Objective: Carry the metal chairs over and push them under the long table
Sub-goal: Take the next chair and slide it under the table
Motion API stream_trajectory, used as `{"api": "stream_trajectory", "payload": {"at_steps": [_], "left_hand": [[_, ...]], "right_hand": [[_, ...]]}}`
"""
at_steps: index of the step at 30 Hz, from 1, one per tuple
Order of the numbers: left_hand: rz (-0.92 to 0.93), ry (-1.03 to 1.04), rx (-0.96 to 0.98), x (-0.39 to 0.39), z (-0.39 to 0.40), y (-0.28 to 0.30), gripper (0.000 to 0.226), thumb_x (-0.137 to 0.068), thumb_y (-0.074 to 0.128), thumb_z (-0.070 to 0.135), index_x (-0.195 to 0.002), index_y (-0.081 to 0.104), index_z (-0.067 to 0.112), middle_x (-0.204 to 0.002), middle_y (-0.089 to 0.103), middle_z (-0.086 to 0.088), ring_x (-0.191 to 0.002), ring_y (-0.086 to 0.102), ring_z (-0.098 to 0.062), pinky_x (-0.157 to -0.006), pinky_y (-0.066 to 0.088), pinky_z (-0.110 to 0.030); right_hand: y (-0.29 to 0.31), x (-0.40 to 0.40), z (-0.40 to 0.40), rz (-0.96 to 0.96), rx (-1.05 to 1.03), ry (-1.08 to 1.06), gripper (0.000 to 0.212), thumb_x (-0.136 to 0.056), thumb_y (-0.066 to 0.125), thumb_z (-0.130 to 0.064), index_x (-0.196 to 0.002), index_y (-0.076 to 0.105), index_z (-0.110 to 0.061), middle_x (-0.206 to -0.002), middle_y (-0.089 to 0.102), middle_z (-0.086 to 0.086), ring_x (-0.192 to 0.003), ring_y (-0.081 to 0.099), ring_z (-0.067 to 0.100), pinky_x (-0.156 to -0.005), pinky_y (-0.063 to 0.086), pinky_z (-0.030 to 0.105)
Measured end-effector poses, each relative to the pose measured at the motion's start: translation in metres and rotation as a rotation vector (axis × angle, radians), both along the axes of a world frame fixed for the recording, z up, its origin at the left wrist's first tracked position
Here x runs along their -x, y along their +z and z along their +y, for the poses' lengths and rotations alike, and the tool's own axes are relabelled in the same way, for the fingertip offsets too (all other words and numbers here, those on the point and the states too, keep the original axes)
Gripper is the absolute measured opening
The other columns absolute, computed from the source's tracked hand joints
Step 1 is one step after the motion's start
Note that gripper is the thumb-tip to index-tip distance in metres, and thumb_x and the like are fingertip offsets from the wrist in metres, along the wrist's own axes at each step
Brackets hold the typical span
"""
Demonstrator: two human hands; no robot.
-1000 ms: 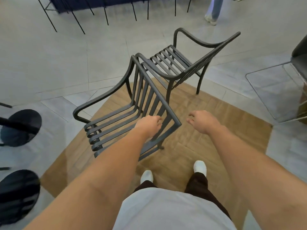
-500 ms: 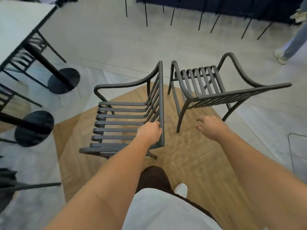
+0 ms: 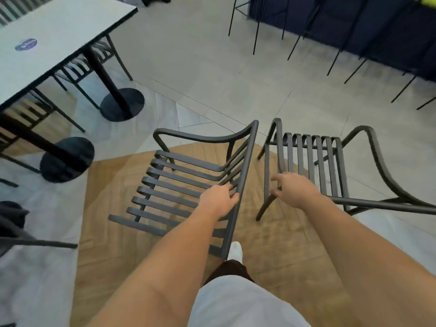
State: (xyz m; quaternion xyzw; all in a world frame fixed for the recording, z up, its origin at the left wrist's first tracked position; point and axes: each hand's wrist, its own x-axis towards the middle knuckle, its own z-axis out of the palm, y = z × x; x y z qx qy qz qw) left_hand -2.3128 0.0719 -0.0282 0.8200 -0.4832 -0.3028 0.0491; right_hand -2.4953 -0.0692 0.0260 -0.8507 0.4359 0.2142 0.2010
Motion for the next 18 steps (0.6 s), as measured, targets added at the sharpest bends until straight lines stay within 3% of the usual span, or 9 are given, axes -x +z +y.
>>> {"api": "stream_trajectory", "payload": {"at_steps": [5, 13, 18], "left_hand": [[0.056, 0.060, -0.045, -0.020, -0.021, -0.003, 0.049, -0.102, 0.044, 0.059, -0.143, 0.052, 0.033, -0.123, 0.067, -0.001, -0.106, 0.066, -0.022, -0.091, 0.057, -0.040], [0.134, 0.238, -0.090, -0.037, -0.021, -0.014, 0.049, -0.106, 0.043, 0.051, -0.151, 0.044, 0.031, -0.135, 0.062, -0.004, -0.107, 0.066, -0.019, -0.090, 0.055, -0.033], [0.201, 0.409, -0.139, -0.026, -0.014, -0.017, 0.048, -0.106, 0.041, 0.048, -0.150, 0.047, 0.028, -0.131, 0.064, -0.005, -0.108, 0.064, -0.021, -0.093, 0.054, -0.036]], "right_hand": [[0.004, -0.038, -0.044, 0.003, 0.031, 0.104, 0.049, -0.101, 0.052, -0.047, -0.147, 0.047, -0.029, -0.140, 0.057, 0.004, -0.124, 0.056, 0.028, -0.098, 0.050, 0.043], [-0.007, -0.096, -0.085, 0.018, 0.011, 0.332, 0.050, -0.099, 0.055, -0.049, -0.145, 0.049, -0.029, -0.138, 0.059, 0.005, -0.122, 0.057, 0.027, -0.099, 0.051, 0.044], [-0.024, -0.125, -0.102, -0.022, 0.023, 0.517, 0.044, -0.098, 0.056, -0.047, -0.138, 0.053, -0.028, -0.128, 0.061, -0.001, -0.113, 0.060, 0.022, -0.088, 0.055, 0.039]]}}
